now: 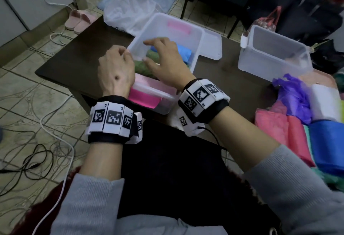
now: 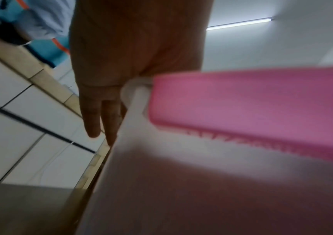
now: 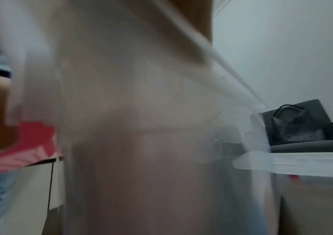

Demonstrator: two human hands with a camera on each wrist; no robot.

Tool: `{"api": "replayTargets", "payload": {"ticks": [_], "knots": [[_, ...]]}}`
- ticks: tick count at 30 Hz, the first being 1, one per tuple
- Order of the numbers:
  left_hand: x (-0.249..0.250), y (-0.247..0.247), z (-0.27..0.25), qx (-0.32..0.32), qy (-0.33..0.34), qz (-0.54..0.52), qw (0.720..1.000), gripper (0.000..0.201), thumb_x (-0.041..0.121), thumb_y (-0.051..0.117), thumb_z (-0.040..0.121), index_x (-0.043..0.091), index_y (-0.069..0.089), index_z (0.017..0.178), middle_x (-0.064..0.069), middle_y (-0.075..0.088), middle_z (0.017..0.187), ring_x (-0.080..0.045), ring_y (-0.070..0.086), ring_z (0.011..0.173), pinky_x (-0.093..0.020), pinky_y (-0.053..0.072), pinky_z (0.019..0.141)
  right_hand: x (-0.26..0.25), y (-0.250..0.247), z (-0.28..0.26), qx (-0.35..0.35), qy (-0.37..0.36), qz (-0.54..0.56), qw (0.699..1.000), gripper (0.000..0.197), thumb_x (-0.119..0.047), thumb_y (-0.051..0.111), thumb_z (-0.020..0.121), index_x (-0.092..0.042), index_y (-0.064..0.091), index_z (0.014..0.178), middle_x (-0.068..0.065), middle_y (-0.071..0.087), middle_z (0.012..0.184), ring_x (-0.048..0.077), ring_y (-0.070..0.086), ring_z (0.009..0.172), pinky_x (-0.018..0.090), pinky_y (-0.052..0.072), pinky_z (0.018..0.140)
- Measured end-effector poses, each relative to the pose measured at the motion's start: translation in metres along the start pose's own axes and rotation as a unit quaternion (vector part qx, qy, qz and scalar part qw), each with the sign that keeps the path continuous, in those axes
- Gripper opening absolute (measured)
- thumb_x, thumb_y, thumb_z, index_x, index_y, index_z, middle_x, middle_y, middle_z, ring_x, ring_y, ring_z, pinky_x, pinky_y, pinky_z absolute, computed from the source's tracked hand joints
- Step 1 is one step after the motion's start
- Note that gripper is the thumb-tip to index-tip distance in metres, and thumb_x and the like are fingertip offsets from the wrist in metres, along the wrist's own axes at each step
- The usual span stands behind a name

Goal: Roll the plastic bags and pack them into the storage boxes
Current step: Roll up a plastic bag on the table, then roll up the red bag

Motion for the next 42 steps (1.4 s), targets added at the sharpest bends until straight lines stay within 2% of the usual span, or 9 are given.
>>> {"api": "replayTargets", "payload": {"ticks": [3,6,10,12,16,21,29,34,42], "knots": [[0.032,-0.005,-0.013,0.058,0.113,0.016,0.992,0.035,0.016,0.041,0.093,0.010,0.056,0.124,-0.011,0.059,0.124,-0.029,0.053,0.115,-0.035,0.038,0.095,0.010,-0.046,-0.019,0.182,-0.008,0.048,0.982,0.033,-0.017,0.051,0.085,-0.012,0.060,0.116,0.007,0.055,0.118,0.024,0.045,0.112,0.025,0.030,0.093],[0.091,0.006,-0.059,0.087,0.286,-0.075,0.951,0.031,0.007,0.042,0.087,0.005,0.064,0.109,-0.010,0.066,0.110,-0.028,0.060,0.103,-0.030,0.040,0.091,0.038,-0.075,-0.047,0.264,0.023,0.012,0.964,0.031,-0.020,0.048,0.084,-0.010,0.064,0.110,0.009,0.058,0.111,0.026,0.050,0.104,0.025,0.031,0.086],[0.148,0.077,-0.143,-0.057,0.436,-0.166,0.882,0.033,0.005,0.045,0.083,0.003,0.066,0.108,-0.011,0.066,0.114,-0.025,0.061,0.107,-0.033,0.045,0.097,0.095,-0.107,-0.091,0.264,0.107,-0.052,0.957,0.031,-0.018,0.046,0.090,-0.012,0.059,0.118,0.010,0.054,0.117,0.026,0.046,0.108,0.036,0.039,0.088],[0.150,0.117,-0.164,-0.139,0.426,-0.179,0.876,0.038,0.009,0.042,0.087,0.004,0.060,0.120,-0.012,0.059,0.126,-0.024,0.055,0.118,-0.034,0.041,0.103,0.134,-0.119,-0.117,0.221,0.213,-0.123,0.944,0.036,-0.016,0.046,0.092,-0.014,0.052,0.127,0.011,0.047,0.126,0.028,0.040,0.118,0.042,0.038,0.094],[0.131,0.187,-0.175,-0.247,0.368,-0.067,0.894,0.049,0.017,0.044,0.096,0.008,0.034,0.143,-0.012,0.037,0.148,-0.024,0.032,0.138,-0.037,0.024,0.115,0.196,-0.151,-0.190,0.186,0.435,-0.215,0.854,0.043,-0.011,0.046,0.087,-0.010,0.044,0.130,0.020,0.036,0.136,0.037,0.031,0.128,0.045,0.032,0.101],[0.090,0.238,-0.168,-0.311,0.306,0.095,0.895,0.054,0.032,0.035,0.100,0.013,0.021,0.148,-0.009,0.012,0.158,-0.023,0.006,0.146,-0.037,0.002,0.117,0.256,-0.158,-0.265,0.039,0.604,-0.195,0.772,0.062,-0.027,0.056,0.085,-0.012,0.029,0.138,0.023,0.032,0.141,0.038,0.031,0.131,0.050,0.031,0.103],[0.079,0.244,-0.167,-0.284,0.320,0.144,0.893,0.054,0.038,0.029,0.100,0.014,0.024,0.148,-0.004,0.015,0.158,-0.019,0.005,0.146,-0.035,0.000,0.118,0.298,-0.156,-0.278,-0.011,0.619,-0.159,0.769,0.093,-0.035,0.071,0.078,0.003,0.018,0.144,0.022,0.040,0.141,0.035,0.043,0.128,0.041,0.039,0.104],[0.079,0.244,-0.167,-0.282,0.320,0.152,0.891,0.054,0.039,0.028,0.100,0.015,0.023,0.148,-0.004,0.014,0.158,-0.018,0.004,0.146,-0.035,0.000,0.118,0.297,-0.161,-0.272,-0.012,0.593,-0.169,0.787,0.048,-0.029,0.054,0.092,0.003,0.048,0.128,0.021,0.050,0.132,0.036,0.049,0.120,0.037,0.041,0.096],[0.080,0.243,-0.168,-0.281,0.321,0.155,0.891,0.054,0.038,0.028,0.100,0.015,0.023,0.148,-0.003,0.014,0.158,-0.018,0.004,0.146,-0.034,0.000,0.118,0.294,-0.153,-0.265,-0.054,0.582,-0.186,0.790,0.041,-0.024,0.047,0.093,-0.005,0.050,0.130,0.017,0.052,0.132,0.032,0.050,0.121,0.038,0.040,0.096]]}}
Point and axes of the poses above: each hand's wrist, its own z-axis towards the middle knuckle, its own y-axis out of the palm, x = y × z, the point moved 10 cm from there along z, towards the middle knuckle
